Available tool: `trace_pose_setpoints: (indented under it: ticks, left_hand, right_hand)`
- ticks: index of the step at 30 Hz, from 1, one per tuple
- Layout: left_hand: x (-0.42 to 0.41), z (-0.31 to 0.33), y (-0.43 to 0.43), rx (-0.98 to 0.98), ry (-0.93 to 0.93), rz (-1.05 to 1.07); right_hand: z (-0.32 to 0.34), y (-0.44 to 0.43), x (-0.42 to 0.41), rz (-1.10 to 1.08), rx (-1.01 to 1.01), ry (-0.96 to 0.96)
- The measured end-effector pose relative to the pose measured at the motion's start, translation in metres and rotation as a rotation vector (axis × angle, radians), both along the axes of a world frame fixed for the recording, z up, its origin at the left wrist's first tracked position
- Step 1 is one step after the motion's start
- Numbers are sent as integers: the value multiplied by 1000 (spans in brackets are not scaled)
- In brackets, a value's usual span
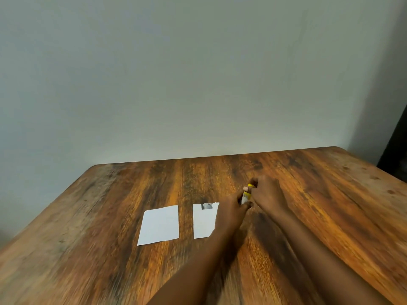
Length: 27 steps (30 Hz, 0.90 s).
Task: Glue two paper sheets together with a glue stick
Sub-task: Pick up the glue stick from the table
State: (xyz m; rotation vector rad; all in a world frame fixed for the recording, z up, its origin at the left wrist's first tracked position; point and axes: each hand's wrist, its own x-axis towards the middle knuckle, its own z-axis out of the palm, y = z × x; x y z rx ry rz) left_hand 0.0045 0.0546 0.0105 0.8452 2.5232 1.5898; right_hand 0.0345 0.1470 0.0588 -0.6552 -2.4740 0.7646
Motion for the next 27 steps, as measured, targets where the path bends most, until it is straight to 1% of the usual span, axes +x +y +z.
trace_pose_setpoints:
  ticks: [2,4,6,8,13,17,24,25,27]
  left_hand:
    - [-1,3,-5,-18,55,16]
    - [-2,4,-11,-35,95,27]
    - [-4,4,-16,-38,109,39]
    - [-8,4,-22,-42,119,40]
    - [-18,12,-36,-23,107,16]
    - [-26,17,-47,8,79,-25]
    - [-35,17,-66,-103,7,-112]
    - [-36,17,-67,-108,10,-116]
    - [-36,17,-68,-108,22,-117]
  right_hand:
    - [5,-3,0,19,0,-10]
    - [9,-5,-1,57,14,-59]
    - [12,-6,-2,103,28,-120]
    - [14,-11,-3,143,31,-129]
    - [11,-22,-3,210,24,22]
    - [15,-22,-4,375,50,113]
    - [31,-7,-2,630,-206,-9]
    - [33,-7,-4,644,-279,5]
    - [34,-10,-6,582,-375,51]
